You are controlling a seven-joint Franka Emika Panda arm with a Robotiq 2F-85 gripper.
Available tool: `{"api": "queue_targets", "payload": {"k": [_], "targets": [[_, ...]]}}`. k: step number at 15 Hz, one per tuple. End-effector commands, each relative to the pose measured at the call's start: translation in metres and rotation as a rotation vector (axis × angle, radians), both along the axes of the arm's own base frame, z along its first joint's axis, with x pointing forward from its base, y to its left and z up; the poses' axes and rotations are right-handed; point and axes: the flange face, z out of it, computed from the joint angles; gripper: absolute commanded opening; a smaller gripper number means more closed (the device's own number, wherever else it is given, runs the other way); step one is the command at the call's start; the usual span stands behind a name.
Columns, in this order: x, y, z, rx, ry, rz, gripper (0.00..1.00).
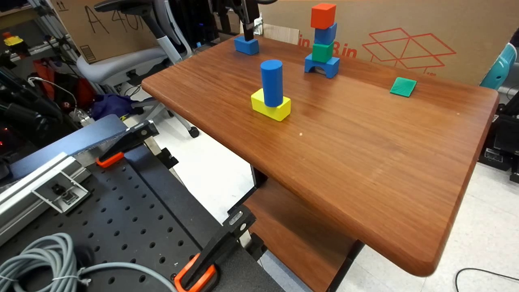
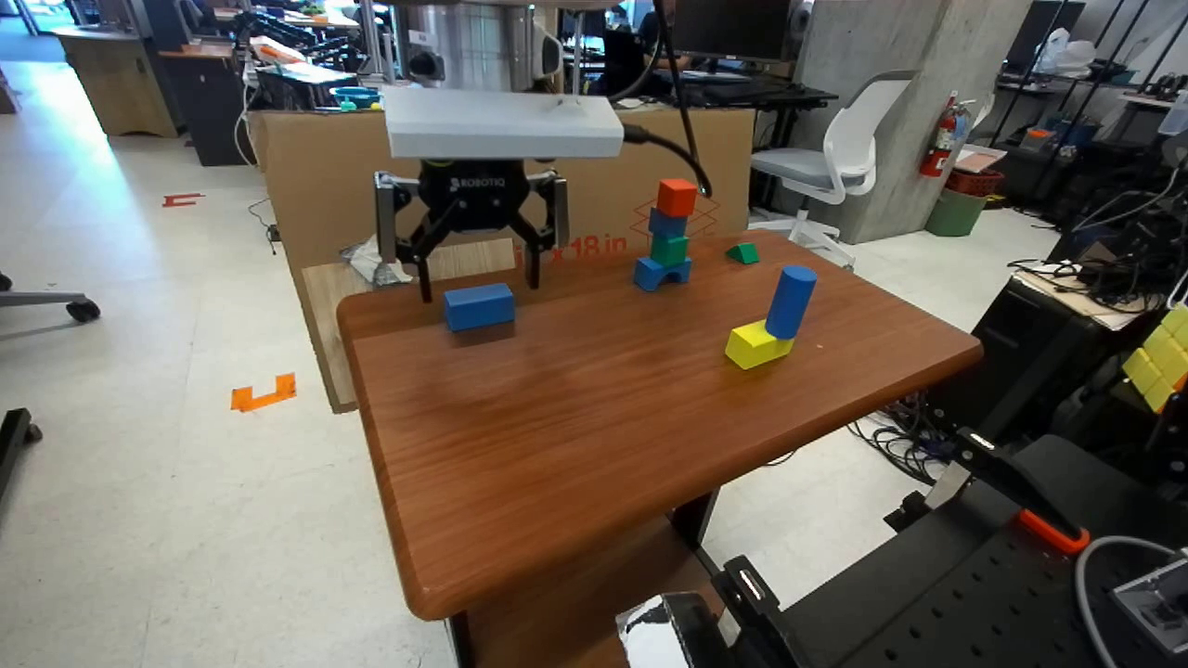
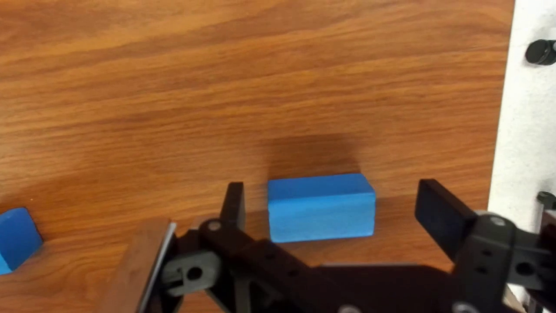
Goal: Move the blue block closer to you
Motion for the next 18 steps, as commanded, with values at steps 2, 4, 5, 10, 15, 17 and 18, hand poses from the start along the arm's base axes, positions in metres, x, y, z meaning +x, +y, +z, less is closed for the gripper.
{"api": "queue_targets", "payload": {"k": [2, 4, 5, 10, 15, 17, 18], "targets": [[0.013, 0.006, -0.011, -0.040, 0.018, -0.002, 1.00], [0.017, 0.005, -0.012, -0.052, 0.017, -0.002, 1.00], [0.019, 0.004, -0.013, -0.056, 0.017, -0.003, 1.00], [0.021, 0.010, -0.024, -0.065, 0.042, 0.004, 1.00], [0.026, 0.013, -0.022, -0.057, 0.028, 0.035, 0.49], [0.028, 0.013, -0.013, -0.052, 0.014, 0.040, 0.42], [0.029, 0.011, -0.007, -0.044, 0.009, 0.040, 0.42]]}}
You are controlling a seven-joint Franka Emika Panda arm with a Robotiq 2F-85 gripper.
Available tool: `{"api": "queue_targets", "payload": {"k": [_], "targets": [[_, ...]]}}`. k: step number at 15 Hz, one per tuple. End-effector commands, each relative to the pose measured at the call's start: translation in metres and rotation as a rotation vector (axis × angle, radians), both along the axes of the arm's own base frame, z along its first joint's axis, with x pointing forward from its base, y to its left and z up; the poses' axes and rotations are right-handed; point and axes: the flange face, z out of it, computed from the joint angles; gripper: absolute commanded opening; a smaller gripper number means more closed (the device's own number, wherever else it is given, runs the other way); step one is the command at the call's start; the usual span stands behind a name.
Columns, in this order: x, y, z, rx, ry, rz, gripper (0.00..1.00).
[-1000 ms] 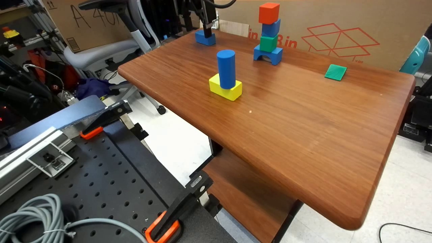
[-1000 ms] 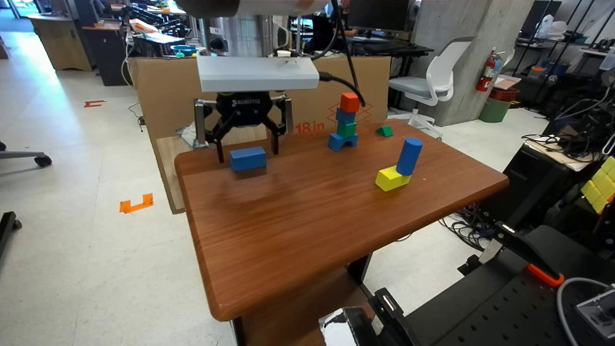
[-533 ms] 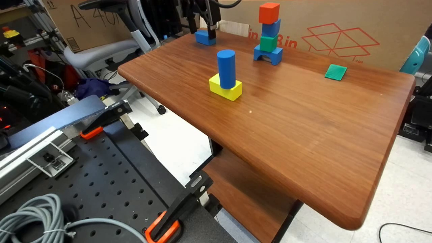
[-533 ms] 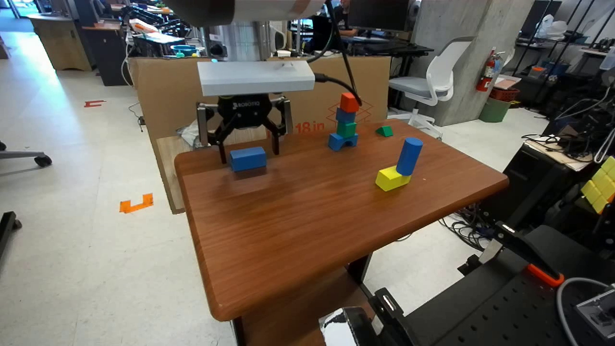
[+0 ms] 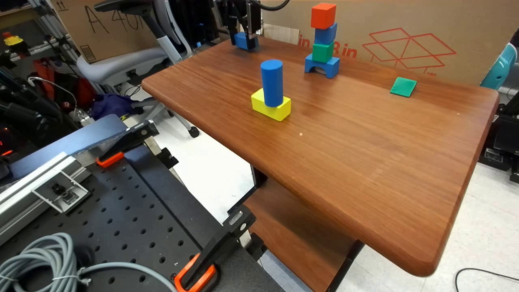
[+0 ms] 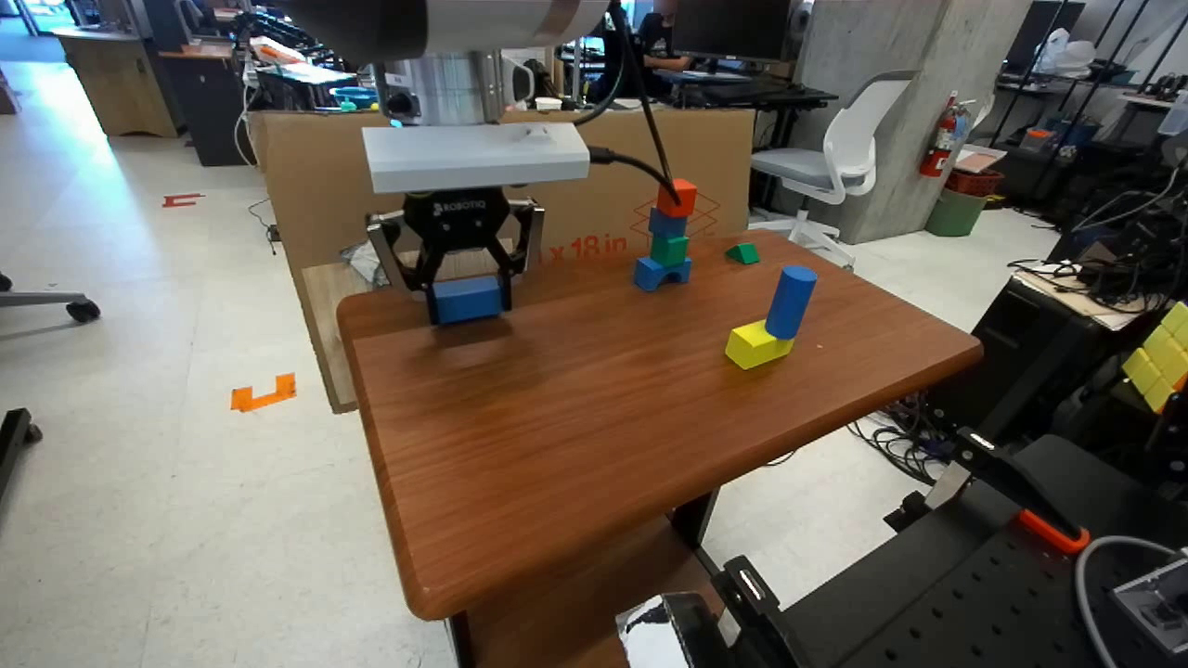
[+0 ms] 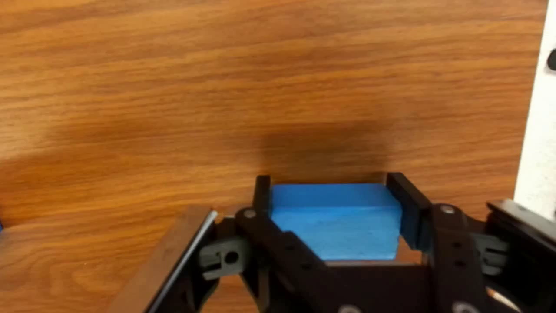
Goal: Move the blue block closer to you
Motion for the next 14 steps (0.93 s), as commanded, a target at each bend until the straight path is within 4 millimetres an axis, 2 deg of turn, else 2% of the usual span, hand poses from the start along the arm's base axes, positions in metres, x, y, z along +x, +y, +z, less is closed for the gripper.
{"api": "queue_targets", "payload": {"k": [1, 6, 11, 14], "targets": [[0.009, -0.004, 0.021, 0.003, -0.013, 0.017, 0.42], [0.003, -0.021, 0.058, 0.067, -0.033, 0.029, 0.42], [-0.020, -0.047, 0.065, 0.089, 0.025, 0.033, 0.42], [-0.039, -0.056, 0.062, 0.081, 0.061, 0.045, 0.42]]}}
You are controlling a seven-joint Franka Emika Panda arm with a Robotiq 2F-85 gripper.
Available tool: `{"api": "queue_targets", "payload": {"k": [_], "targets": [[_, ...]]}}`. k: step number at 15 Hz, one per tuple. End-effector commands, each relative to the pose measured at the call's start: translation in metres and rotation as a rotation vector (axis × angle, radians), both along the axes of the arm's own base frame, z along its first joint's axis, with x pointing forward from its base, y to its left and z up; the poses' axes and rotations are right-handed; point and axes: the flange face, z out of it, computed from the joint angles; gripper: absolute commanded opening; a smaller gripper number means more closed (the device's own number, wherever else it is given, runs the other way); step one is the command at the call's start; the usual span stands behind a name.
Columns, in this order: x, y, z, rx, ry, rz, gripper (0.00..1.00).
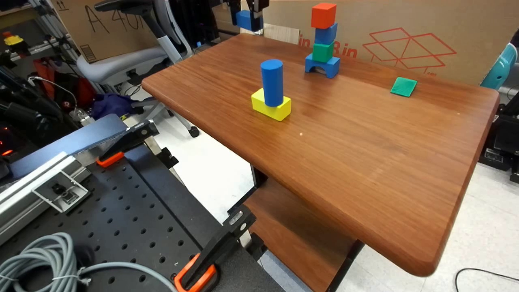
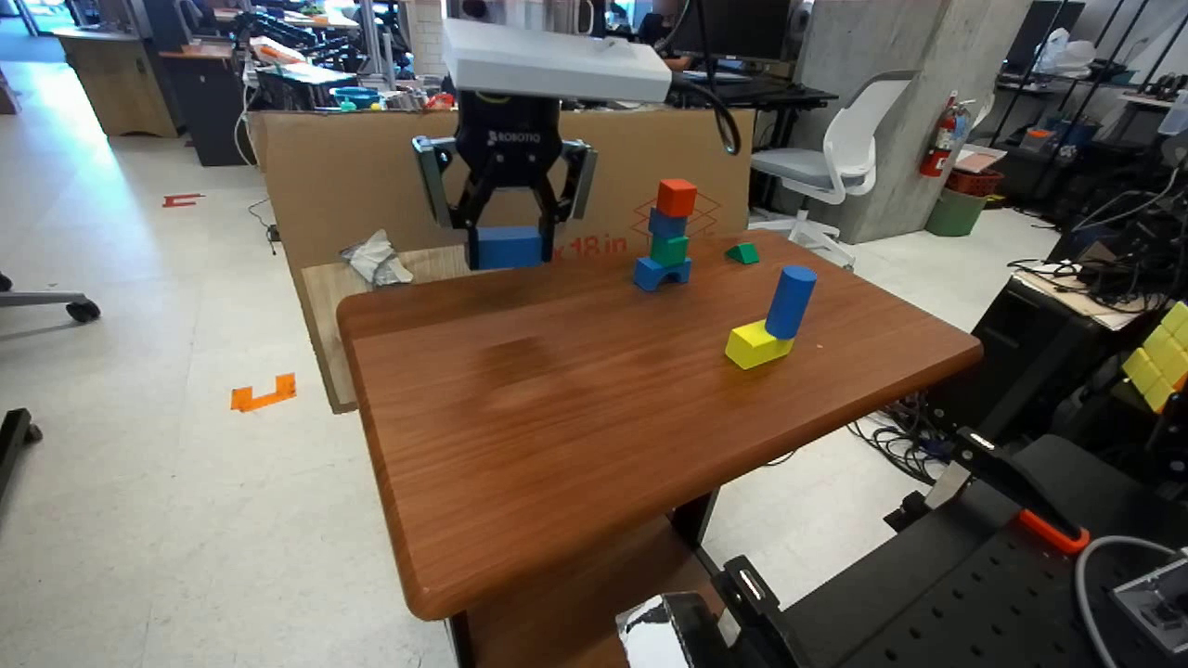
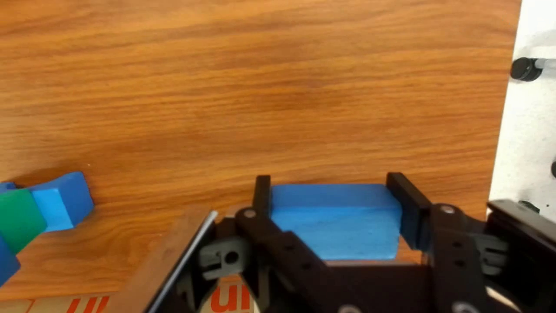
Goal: Move the blue block closer to you
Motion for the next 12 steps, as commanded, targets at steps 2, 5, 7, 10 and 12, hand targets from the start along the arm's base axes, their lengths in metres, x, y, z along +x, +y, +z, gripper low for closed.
{"api": "queue_targets", "payload": {"k": [2, 5, 7, 10, 12], "targets": [[-0.040, -0.009, 0.005, -0.006, 0.067, 0.037, 0.42], [-0.062, -0.008, -0.003, -0.027, 0.101, 0.051, 0.42], [-0.078, -0.007, -0.010, -0.039, 0.123, 0.062, 0.42], [-0.099, -0.010, -0.020, -0.075, 0.144, 0.083, 0.42], [-0.110, -0.016, -0.023, -0.100, 0.154, 0.099, 0.42]]}}
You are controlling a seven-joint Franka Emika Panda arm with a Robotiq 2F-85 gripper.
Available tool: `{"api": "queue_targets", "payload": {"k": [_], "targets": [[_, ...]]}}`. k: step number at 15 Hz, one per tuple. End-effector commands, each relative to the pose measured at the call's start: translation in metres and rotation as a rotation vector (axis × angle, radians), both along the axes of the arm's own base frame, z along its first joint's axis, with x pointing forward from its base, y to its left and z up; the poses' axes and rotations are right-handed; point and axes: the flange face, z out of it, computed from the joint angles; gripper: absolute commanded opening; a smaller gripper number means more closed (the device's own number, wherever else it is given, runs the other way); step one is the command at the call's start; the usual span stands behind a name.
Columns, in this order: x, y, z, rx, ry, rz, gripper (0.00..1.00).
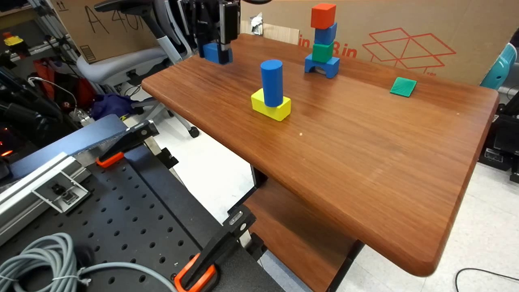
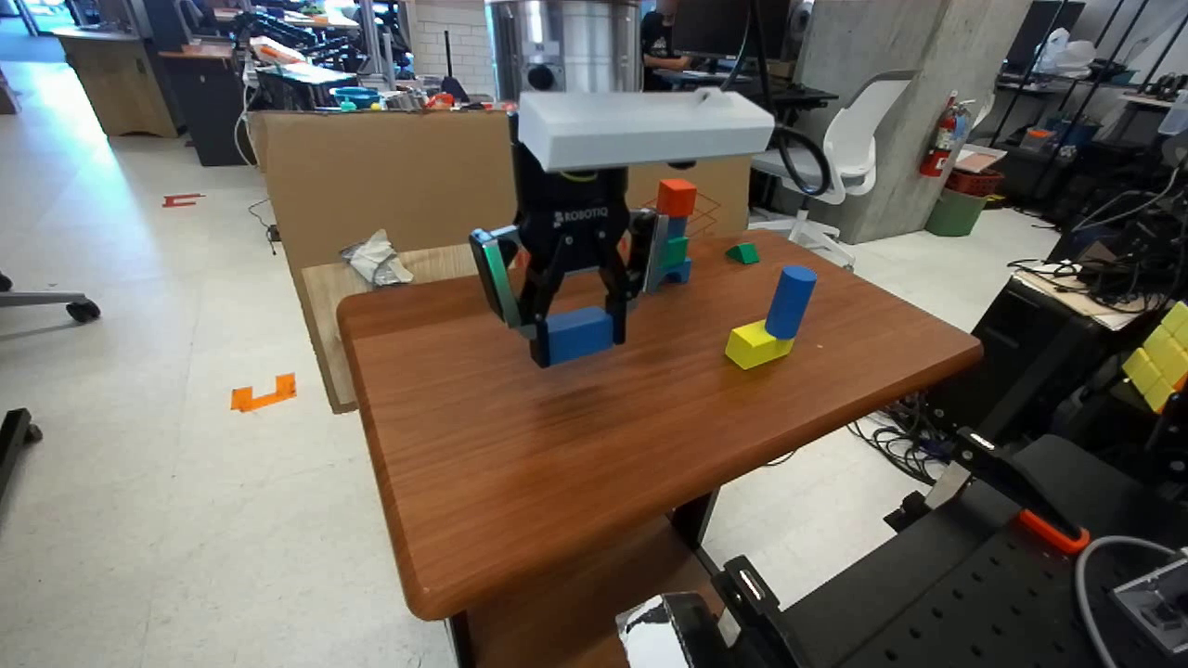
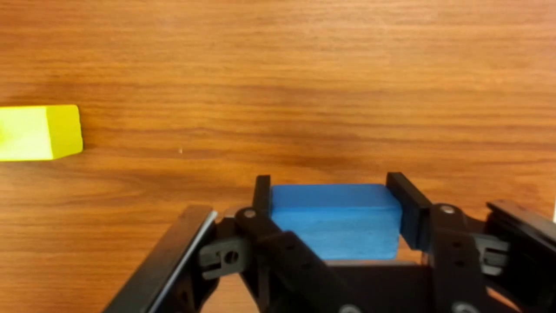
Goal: Move the blue block closer to you
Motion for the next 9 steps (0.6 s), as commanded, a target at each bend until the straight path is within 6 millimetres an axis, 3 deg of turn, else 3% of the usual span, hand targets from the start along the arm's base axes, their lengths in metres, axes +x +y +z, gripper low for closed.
{"api": "queue_targets", "payload": {"k": [1, 9], "targets": [[-0.027, -0.011, 0.005, -0.047, 0.006, 0.034, 0.42], [-0.042, -0.044, -0.011, -0.088, 0.036, 0.021, 0.42]]}}
